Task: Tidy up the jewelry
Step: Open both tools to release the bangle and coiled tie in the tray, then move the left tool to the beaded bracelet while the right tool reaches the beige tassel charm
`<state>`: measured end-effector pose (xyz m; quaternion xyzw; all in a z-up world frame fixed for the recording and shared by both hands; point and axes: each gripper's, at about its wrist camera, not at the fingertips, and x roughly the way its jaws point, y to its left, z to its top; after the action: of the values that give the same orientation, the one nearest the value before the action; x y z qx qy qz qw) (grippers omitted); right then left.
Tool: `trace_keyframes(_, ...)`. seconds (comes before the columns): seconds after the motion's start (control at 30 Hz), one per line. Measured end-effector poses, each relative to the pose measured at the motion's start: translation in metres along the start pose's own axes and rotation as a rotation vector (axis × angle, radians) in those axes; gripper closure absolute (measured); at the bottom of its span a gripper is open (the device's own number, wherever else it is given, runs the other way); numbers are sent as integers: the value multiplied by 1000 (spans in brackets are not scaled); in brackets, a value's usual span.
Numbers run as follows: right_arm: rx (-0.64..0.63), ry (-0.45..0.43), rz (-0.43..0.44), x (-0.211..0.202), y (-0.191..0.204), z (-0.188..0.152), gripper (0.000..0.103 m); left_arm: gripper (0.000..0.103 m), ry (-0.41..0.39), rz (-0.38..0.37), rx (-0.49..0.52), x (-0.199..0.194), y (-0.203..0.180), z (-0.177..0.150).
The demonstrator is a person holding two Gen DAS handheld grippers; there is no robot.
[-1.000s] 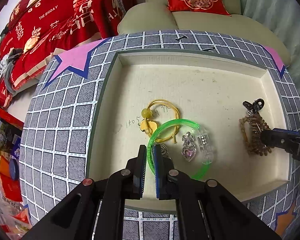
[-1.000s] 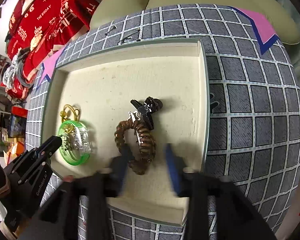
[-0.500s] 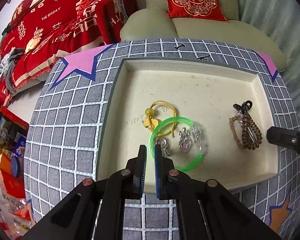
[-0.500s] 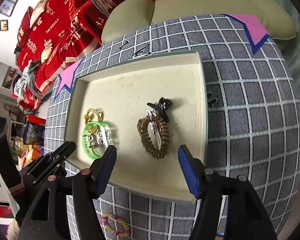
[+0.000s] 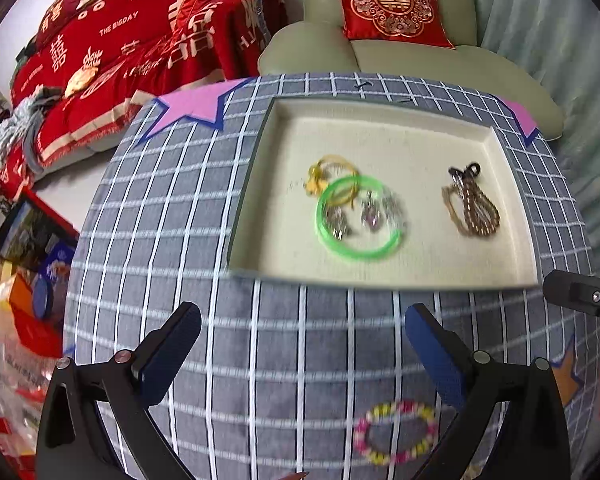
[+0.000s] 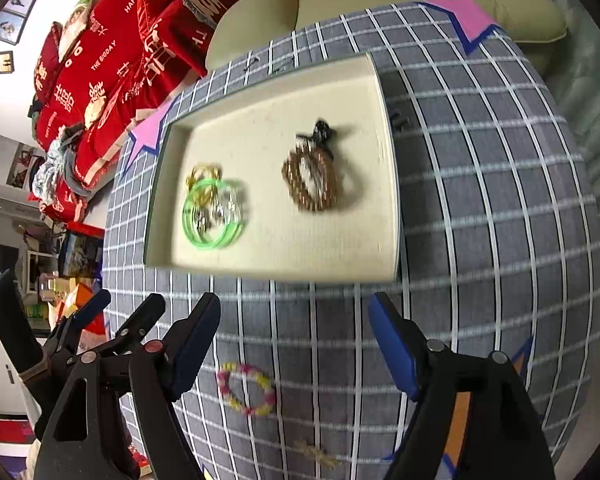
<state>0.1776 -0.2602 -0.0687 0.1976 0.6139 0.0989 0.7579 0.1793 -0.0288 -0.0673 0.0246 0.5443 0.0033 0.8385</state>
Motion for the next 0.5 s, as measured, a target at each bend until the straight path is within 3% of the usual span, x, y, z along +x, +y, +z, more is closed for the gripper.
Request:
trace_keyframes(0.2, 22, 1, -13, -2, -1, -32, 14, 0, 26, 13, -8, -14, 15, -34)
trace_keyframes(0.5, -1, 28, -54, -2, -3, -70, 13, 0, 79, 26, -25, -27, 31, -82)
